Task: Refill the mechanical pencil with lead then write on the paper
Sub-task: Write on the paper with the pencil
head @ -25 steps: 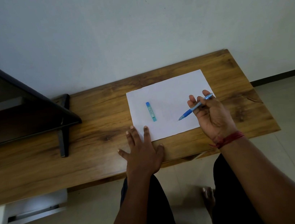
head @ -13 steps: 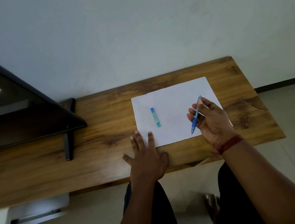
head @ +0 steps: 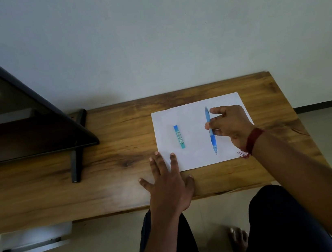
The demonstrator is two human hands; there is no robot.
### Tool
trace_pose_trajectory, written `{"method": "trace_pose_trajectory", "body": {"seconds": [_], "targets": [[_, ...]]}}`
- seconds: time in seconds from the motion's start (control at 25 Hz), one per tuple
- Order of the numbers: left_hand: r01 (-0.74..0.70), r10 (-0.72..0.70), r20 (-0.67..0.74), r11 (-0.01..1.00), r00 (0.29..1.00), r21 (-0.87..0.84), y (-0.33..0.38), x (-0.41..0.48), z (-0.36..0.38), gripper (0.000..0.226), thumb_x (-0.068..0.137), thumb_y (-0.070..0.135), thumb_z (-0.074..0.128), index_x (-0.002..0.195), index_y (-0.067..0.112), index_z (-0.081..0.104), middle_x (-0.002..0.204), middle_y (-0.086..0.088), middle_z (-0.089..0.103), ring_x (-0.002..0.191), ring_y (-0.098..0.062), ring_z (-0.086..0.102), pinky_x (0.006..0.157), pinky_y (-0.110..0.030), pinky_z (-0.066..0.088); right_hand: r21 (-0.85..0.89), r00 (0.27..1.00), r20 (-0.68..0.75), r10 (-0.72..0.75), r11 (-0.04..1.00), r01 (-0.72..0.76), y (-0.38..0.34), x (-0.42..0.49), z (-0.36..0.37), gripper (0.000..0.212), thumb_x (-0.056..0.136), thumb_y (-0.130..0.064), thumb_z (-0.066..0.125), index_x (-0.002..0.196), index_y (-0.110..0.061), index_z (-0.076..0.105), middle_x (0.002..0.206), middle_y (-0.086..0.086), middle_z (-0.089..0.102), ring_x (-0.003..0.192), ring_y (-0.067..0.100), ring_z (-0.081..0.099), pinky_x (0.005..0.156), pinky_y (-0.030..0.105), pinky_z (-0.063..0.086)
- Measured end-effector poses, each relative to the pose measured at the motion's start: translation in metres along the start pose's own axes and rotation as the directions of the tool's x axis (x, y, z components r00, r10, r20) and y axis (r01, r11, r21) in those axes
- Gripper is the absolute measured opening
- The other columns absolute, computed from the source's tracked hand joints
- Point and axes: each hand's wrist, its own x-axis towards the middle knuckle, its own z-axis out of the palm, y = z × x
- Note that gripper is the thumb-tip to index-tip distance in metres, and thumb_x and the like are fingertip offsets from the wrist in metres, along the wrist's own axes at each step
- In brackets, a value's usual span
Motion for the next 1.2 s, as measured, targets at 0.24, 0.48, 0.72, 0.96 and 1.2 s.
{"method": "trace_pose_trajectory", "body": {"seconds": [0.24,0.48,0.72,0.96,1.2], "targets": [[0.011,-0.011,-0.006,1.000,1.000,0.011,0.002,0.000,-0.001,0.079,0.091,0.065,0.031,0.150,0.029,-0.008,0.160,-0.009,-0.019,0.147,-0.036,-0.016,0.108,-0.074,0.008,-0.599,0.938,-0.067,-0.339,0.766,0.234,0.010,0.024,0.013,0.034,0.074,-0.020,0.084,0.104,-0.008,0.075,0.103,0.007,0.075,0.081,0.013,0.067,0.079,0.030,0.056],[0.013,-0.013,-0.004,1.000,1.000,0.007,0.003,0.000,-0.001,0.079,0.091,0.065,0.030,0.151,0.028,-0.008,0.160,-0.010,-0.020,0.146,-0.036,-0.017,0.108,-0.074,0.007,-0.702,0.907,-0.078,-0.415,0.668,0.245,0.015,0.032,0.021,0.032,0.076,-0.027,0.082,0.102,-0.008,0.076,0.104,0.005,0.074,0.078,0.008,0.054,0.071,0.019,0.038],[0.007,-0.007,0.000,1.000,1.000,-0.003,0.003,-0.001,-0.002,0.079,0.092,0.063,0.030,0.151,0.028,-0.009,0.160,-0.010,-0.021,0.146,-0.036,-0.017,0.109,-0.074,0.007,-0.694,0.901,-0.111,-0.419,0.682,0.231,0.022,0.033,0.021,0.030,0.078,-0.027,0.081,0.101,-0.008,0.076,0.107,0.005,0.072,0.080,0.007,0.050,0.072,0.019,0.036],[0.015,-0.015,0.002,1.000,1.000,-0.002,0.004,0.000,-0.002,0.079,0.092,0.062,0.031,0.151,0.028,-0.009,0.160,-0.010,-0.020,0.146,-0.035,-0.017,0.109,-0.073,0.008,-0.692,0.910,-0.110,-0.400,0.688,0.219,0.030,0.034,0.020,0.029,0.079,-0.027,0.080,0.099,-0.007,0.076,0.102,0.006,0.073,0.079,0.009,0.051,0.069,0.019,0.036],[0.022,-0.022,-0.002,1.000,1.000,-0.009,0.006,0.000,-0.002,0.078,0.093,0.061,0.032,0.151,0.028,-0.008,0.160,-0.010,-0.021,0.146,-0.035,-0.018,0.109,-0.073,0.007,-0.657,0.920,-0.127,-0.371,0.726,0.202,0.032,0.035,0.018,0.032,0.077,-0.032,0.082,0.096,-0.007,0.075,0.096,0.004,0.071,0.076,0.010,0.052,0.062,0.015,0.033]]}}
